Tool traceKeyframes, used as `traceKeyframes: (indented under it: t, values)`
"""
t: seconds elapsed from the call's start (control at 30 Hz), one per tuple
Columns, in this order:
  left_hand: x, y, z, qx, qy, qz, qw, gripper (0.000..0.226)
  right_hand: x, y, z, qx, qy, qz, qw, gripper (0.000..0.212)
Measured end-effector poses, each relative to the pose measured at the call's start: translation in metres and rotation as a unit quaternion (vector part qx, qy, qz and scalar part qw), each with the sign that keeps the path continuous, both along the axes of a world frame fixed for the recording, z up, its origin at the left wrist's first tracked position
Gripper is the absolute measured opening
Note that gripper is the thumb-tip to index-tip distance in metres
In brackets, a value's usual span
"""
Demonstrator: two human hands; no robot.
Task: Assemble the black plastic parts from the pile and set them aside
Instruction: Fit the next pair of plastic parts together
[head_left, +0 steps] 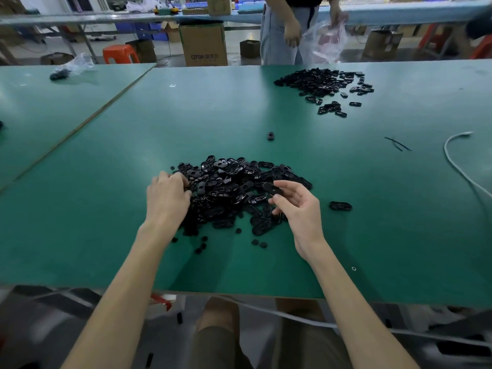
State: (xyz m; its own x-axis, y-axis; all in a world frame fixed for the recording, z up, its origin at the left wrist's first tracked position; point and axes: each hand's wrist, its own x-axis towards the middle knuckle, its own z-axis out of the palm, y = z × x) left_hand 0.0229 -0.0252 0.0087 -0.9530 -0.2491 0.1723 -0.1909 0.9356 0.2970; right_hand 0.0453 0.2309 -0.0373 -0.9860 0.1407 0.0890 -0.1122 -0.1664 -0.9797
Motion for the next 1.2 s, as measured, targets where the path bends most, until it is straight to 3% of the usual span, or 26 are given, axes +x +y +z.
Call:
traceKeyframes:
  t: [0.1,0.37,0.47,0.57,0.63,0.83,0.97,1.2]
  values:
    - [0.002,-0.003,-0.005,-0.013,-0.022,-0.006,1.0,0.018,-0.001,0.0,-0.001,0.004,0.001,0.003,1.0,0.028]
    - [0.009,-0.001,-0.01,0.033,0.083,-0.002,0.996,0.005,-0.001,0.001,-0.002,0.01,-0.001,0.004,1.0,0.028]
    - [0.009,0.005,-0.005,0.123,0.114,-0.026,0.985,0.003,-0.001,0.0,-0.002,0.006,-0.001,0.005,1.0,0.028]
    - [0.007,0.022,0.006,0.367,0.098,-0.074,0.922,0.005,-0.001,0.0,-0.002,0.002,-0.002,0.008,1.0,0.028]
    - [0.007,0.039,0.01,0.464,0.072,-0.109,0.876,0.007,-0.001,0.0,-0.002,-0.003,-0.003,0.009,1.0,0.029]
    - [0.006,0.093,-0.006,0.531,0.056,-0.183,0.826,0.015,0.0,0.0,-0.001,-0.004,0.004,-0.007,1.0,0.026]
    - [0.006,0.114,-0.02,0.599,0.064,-0.156,0.783,0.016,0.0,0.0,-0.001,-0.027,-0.002,-0.019,0.999,0.024]
    - [0.01,0.115,-0.037,0.618,0.106,-0.15,0.764,0.012,-0.001,0.0,-0.001,-0.035,-0.003,-0.017,0.999,0.026]
